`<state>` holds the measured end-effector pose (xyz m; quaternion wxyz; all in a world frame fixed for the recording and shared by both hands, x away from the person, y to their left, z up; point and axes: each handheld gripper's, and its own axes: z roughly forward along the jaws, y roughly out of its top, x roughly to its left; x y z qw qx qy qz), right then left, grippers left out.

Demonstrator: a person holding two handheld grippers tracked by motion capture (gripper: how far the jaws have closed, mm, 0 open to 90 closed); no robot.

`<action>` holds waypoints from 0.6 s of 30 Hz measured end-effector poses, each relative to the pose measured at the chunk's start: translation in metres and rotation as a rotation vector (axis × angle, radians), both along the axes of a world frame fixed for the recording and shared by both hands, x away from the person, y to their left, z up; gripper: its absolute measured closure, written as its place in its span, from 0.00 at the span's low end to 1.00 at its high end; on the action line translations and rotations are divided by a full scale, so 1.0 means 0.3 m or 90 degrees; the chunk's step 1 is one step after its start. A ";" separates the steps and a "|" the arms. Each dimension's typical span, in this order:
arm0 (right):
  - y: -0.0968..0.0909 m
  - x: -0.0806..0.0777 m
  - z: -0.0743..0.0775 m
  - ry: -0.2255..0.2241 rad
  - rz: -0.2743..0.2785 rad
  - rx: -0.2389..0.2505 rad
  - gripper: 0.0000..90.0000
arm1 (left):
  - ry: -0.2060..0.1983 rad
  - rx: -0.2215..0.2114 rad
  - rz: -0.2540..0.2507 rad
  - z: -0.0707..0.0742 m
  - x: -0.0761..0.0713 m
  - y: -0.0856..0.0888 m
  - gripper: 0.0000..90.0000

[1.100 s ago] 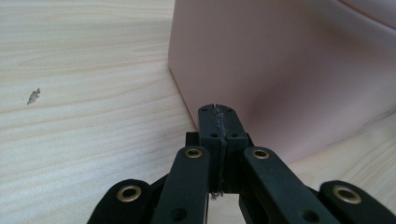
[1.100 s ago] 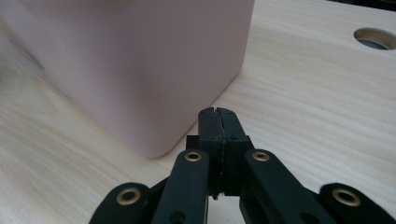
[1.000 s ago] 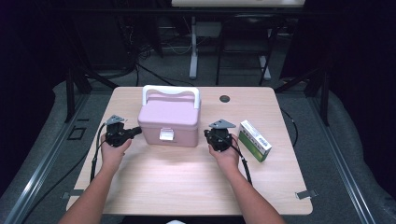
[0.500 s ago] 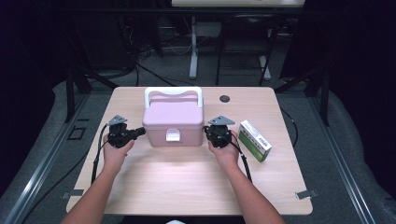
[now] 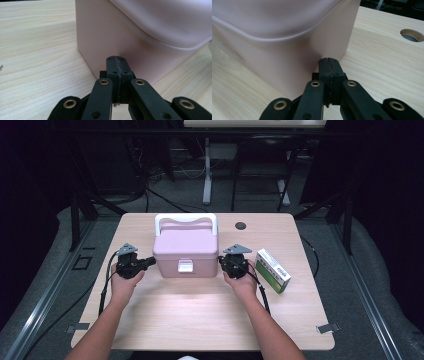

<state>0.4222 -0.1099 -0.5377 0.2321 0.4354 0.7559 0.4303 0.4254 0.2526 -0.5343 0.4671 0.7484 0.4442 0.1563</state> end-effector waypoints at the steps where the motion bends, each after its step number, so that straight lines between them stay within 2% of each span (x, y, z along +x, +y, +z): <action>1: 0.000 0.000 0.000 0.000 0.000 0.000 1.00 | 0.000 0.000 0.000 0.000 0.000 0.000 1.00; 6: -0.005 -0.014 0.001 -0.003 0.010 -0.008 1.00 | -0.002 0.007 -0.005 0.002 -0.014 -0.002 1.00; 9: -0.009 -0.028 0.002 -0.004 0.013 -0.012 1.00 | -0.002 -0.001 -0.004 -0.001 -0.032 -0.007 1.00; 10: -0.010 -0.032 0.001 -0.007 0.010 -0.009 1.00 | 0.002 0.007 -0.010 0.002 -0.039 -0.007 1.00; 12: -0.016 -0.040 0.002 -0.004 0.009 -0.009 1.00 | -0.002 0.006 -0.011 0.002 -0.055 -0.015 1.00; 15: -0.024 -0.064 0.001 0.001 0.003 -0.003 1.00 | -0.002 0.013 -0.016 0.005 -0.082 -0.024 1.00; 18: -0.031 -0.106 0.001 0.006 -0.005 0.003 1.00 | 0.000 0.005 -0.023 0.003 -0.112 -0.025 1.00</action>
